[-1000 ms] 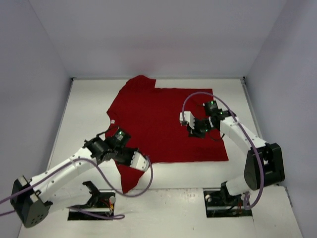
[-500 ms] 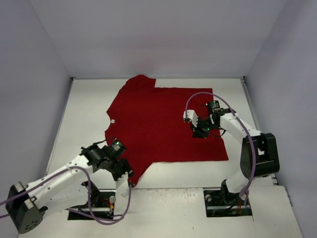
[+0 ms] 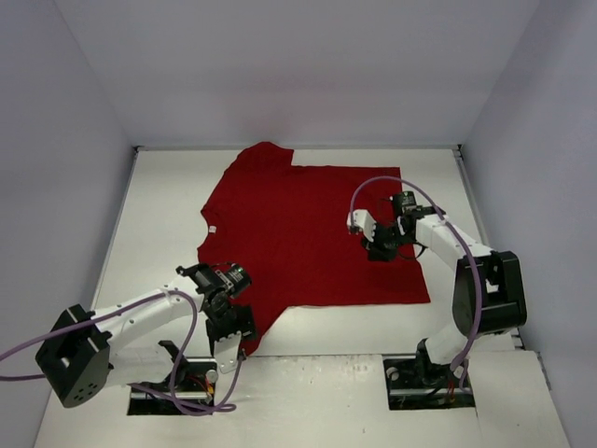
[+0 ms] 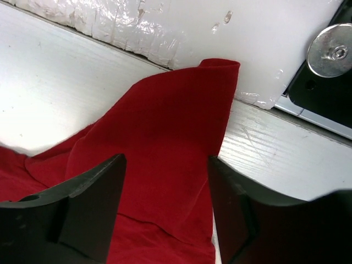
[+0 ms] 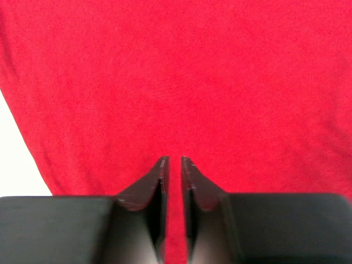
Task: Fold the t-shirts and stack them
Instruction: Grap the side of the flattened tshirt closest away from the robot with both arms
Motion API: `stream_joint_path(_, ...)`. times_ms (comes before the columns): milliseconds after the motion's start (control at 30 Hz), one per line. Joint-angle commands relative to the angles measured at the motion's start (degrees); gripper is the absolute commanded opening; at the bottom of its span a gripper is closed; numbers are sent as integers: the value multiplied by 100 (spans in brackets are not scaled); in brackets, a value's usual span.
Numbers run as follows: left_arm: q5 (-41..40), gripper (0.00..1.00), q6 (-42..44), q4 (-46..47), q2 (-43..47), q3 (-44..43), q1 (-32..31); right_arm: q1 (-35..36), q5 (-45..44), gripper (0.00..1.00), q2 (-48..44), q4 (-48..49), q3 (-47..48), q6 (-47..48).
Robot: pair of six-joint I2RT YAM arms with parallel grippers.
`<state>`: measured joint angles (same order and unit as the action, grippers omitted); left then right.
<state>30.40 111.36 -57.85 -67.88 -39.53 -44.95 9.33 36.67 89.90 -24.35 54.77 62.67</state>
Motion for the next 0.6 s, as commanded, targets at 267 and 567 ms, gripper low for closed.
stream_joint_path(267, 705, 65, 505, -678, 529, -264, -253, -54, -248, 17, -594, -105, -431, 246)
stream_joint_path(567, 724, 60, 166, -730, 1299, 422, -1275, -52, -320, 18, -452, -96, -130, -48)
